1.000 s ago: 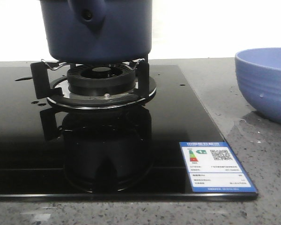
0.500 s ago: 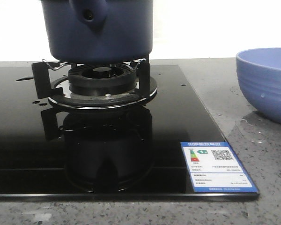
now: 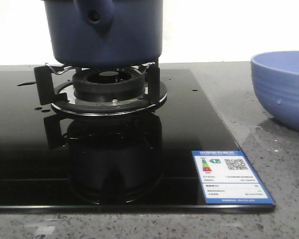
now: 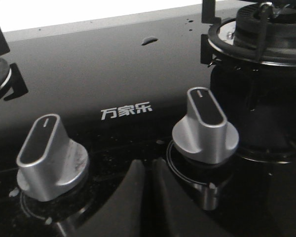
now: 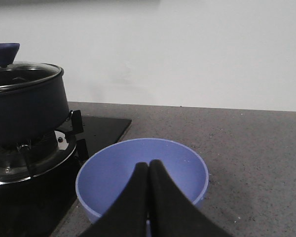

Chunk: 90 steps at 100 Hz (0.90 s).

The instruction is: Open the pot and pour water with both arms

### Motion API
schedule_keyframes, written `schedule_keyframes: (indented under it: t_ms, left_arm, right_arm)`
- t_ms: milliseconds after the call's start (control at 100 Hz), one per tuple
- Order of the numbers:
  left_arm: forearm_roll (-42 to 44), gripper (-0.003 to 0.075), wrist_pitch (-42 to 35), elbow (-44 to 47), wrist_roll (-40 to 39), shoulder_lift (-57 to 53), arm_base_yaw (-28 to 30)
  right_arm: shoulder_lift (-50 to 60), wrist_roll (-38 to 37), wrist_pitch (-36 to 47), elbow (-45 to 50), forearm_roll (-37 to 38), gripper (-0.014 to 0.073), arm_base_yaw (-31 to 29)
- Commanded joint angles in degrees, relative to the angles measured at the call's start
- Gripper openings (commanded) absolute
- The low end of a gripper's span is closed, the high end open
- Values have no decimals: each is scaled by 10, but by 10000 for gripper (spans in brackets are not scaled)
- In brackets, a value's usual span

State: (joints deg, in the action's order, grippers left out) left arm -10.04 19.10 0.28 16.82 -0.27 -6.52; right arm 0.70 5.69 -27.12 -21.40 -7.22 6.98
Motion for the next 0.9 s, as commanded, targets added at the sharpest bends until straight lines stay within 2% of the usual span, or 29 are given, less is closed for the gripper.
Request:
schedule_keyframes:
  t_ms: [0,890]
  left_arm:
    - [-10,-20,-22,16,-9,-15,10]
    - [-10,-20,-22,16,-9,-15,14]
  right_arm:
    - [3,6,45,-13,3,-64,2]
    - [3,6,39,-11,11,-64,0]
